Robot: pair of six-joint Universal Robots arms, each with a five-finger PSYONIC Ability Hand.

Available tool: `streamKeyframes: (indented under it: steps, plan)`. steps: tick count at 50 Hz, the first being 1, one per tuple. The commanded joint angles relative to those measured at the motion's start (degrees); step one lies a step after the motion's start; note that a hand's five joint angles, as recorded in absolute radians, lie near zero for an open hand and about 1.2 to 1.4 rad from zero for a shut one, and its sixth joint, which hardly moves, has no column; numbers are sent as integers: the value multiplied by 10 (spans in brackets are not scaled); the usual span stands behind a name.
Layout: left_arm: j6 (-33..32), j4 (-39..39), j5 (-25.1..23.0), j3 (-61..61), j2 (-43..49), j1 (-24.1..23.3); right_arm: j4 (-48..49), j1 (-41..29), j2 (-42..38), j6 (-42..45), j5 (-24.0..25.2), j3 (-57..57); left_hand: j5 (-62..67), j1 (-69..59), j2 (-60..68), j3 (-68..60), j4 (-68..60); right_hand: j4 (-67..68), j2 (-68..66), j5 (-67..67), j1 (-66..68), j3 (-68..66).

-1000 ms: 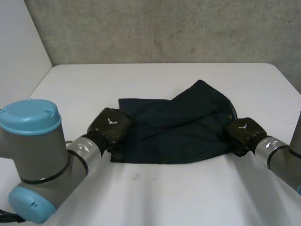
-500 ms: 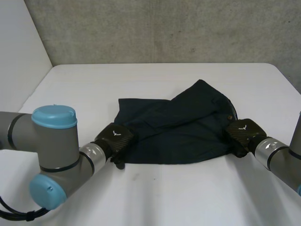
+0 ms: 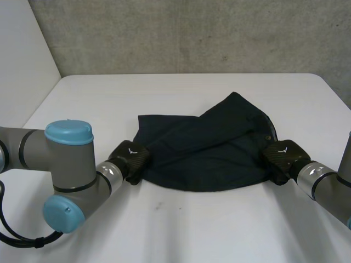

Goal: Fold the shorts.

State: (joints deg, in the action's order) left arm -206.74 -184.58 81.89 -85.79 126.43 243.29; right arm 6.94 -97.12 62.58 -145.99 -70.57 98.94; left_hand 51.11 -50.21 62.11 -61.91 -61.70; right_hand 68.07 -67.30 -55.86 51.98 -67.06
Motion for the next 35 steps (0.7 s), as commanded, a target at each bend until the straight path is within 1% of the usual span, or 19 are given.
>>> streamKeyframes:
  steps: [1,4,6,10,11,13,15,16,19,20,23,26,29,30,31,34,35]
  plan:
    - [1,-1,4,2,-7,-3,0,0,0,0,-1,0,189,-298,179,-181,-183,119,-127,-141,280,-129]
    - [1,1,16,1,-24,-3,-2,1,5,1,-3,-2,189,-298,179,-181,-183,119,-127,-141,280,-129]
    - [0,4,34,-3,-60,-4,-6,1,17,2,-4,-5,189,-298,179,-181,-183,119,-127,-141,280,-129]
    - [1,5,58,-9,-131,-5,-35,-3,88,6,-8,-15,189,-298,179,-181,-183,119,-127,-141,280,-129]
    - [1,7,61,-9,-149,-5,-59,-5,124,6,-11,-29,189,-298,179,-181,-183,119,-127,-141,280,-129]
    - [1,14,64,-10,-208,-4,-85,-6,156,5,-14,-47,189,-298,179,-181,-183,119,-127,-141,280,-129]
    - [3,19,64,-8,-249,-3,-128,-6,204,1,-16,-87,189,-298,179,-181,-183,119,-127,-141,280,-129]
    - [3,21,63,-5,-287,-2,-141,-6,219,0,-16,-102,189,-298,179,-181,-183,119,-127,-141,280,-129]
    - [3,21,63,2,-340,-1,-186,-5,271,-1,-18,-173,189,-298,179,-181,-183,119,-127,-141,280,-129]
    - [3,20,63,8,-368,-1,-197,-5,279,-1,-18,-189,189,-298,179,-181,-183,119,-127,-141,280,-129]
    - [4,21,64,16,-401,1,-229,-7,287,-8,-20,-247,189,-298,179,-181,-183,119,-127,-141,280,-129]
    - [5,23,64,15,-402,3,-251,-21,270,-15,-26,-284,189,-298,179,-181,-183,119,-127,-141,280,-129]
    - [5,26,66,6,-376,3,-258,-48,242,-14,-33,-296,189,-298,179,-181,-183,119,-127,-141,280,-129]
    - [5,27,66,4,-364,3,-259,-65,220,-13,-40,-296,189,-298,179,-181,-183,119,-127,-141,280,-129]
    - [5,28,67,-2,-337,3,-260,-72,208,-12,-45,-295,189,-298,179,-181,-183,119,-127,-141,280,-129]
    - [4,28,67,-3,-297,3,-260,-92,162,-11,-65,-286,189,-298,179,-181,-183,119,-127,-141,280,-129]
    - [5,27,68,1,-266,3,-260,-95,150,-9,-69,-283,189,-298,179,-181,-183,119,-127,-141,280,-129]
